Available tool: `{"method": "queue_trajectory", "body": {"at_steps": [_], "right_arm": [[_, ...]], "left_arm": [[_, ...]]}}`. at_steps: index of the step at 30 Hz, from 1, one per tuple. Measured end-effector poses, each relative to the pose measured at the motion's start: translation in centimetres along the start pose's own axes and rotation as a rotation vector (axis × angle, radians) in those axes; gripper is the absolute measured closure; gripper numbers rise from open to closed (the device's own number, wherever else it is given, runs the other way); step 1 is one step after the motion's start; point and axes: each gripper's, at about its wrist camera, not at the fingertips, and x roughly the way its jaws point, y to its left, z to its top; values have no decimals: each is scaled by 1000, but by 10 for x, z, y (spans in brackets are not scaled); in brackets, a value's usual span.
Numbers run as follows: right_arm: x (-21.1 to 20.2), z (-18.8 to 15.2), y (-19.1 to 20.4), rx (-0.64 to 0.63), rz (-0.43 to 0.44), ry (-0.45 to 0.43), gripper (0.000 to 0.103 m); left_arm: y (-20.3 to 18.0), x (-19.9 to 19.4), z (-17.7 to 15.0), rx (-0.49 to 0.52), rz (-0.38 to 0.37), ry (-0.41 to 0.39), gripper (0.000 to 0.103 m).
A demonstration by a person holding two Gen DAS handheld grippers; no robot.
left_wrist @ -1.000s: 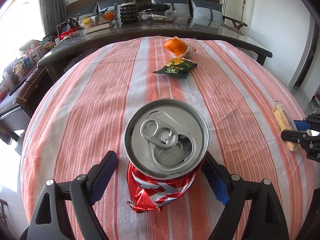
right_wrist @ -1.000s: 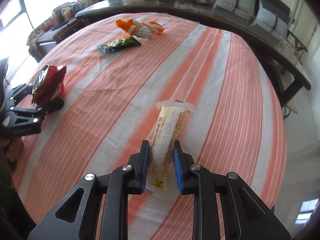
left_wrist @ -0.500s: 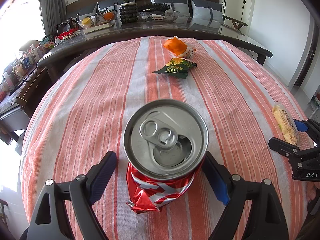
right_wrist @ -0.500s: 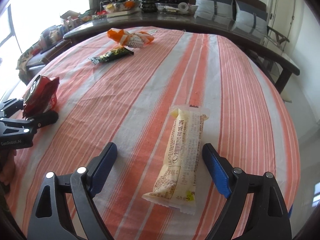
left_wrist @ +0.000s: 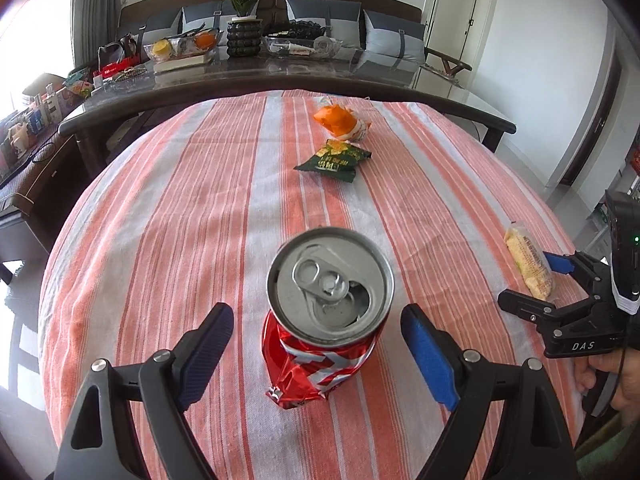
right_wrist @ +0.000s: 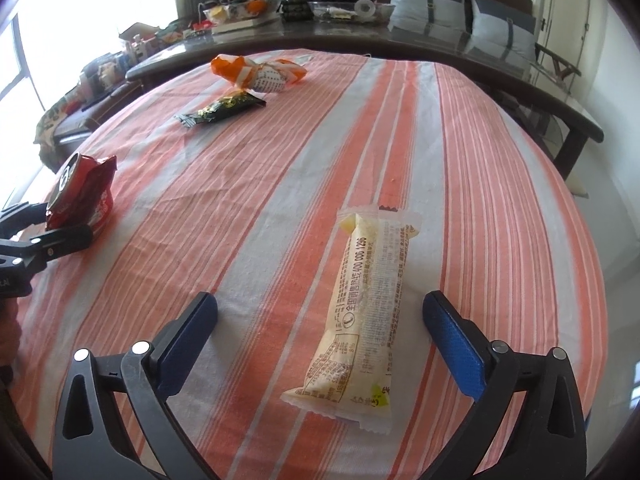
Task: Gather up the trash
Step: 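Grasp the cream-wrapped bread roll with the right tool while the left tool holds the can, then carry the soda can and bread roll over the blue wastebasket with both tools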
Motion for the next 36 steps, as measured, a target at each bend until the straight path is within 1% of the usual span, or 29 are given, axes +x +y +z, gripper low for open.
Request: {"method": "queue_trajectory", "body": {"at_steps": [3,6,7,8,9,10,11,12,14,15,16,17,18,23,27,31,34,36], "right_arm": [[-6,-2,-6,20,48,-4,2],[-16,-2,-12,20,69,29,12],[-20,0,-14,29,82,39,12],[-24,3,-16,40,97,46,12],[-27,7,-17,47,113,56,12],[-29,12,-18,51,122,68,14],[-30,17,-19,56,126,79,15],[-29,21,-20,66,129,92,17],[-22,28,-24,90,129,132,17],[-17,29,-26,100,120,152,23],[-13,30,-29,110,107,169,45],[-10,30,-32,119,98,183,63],[-10,30,-35,127,95,189,87],[-38,26,-45,152,118,118,88],[-64,24,-57,162,143,69,88],[-84,17,-81,185,141,38,88],[-101,5,-110,209,103,21,88],[-113,-6,-136,241,73,14,88]], "left_arm": [[-2,-10,8,25,-17,-24,15],[-3,-7,13,42,-31,-9,16],[-4,-4,13,50,-24,0,16],[-6,-2,13,62,-13,7,19],[-8,-1,13,76,-4,12,31],[-10,0,12,84,-5,19,37],[-11,1,12,86,-12,24,48],[-11,1,12,86,-20,27,48],[-13,0,10,88,-15,22,48],[-14,-1,10,91,-10,20,48],[-15,-3,9,91,-10,16,49],[-17,-5,9,88,-16,12,49],[-18,-7,9,83,-26,9,49],[-36,-14,12,73,-79,5,49],[-63,-17,16,76,-135,10,49],[-106,-15,23,112,-196,18,49],[-144,-13,29,133,-264,28,49],[-173,-10,34,150,-317,37,49]]}}
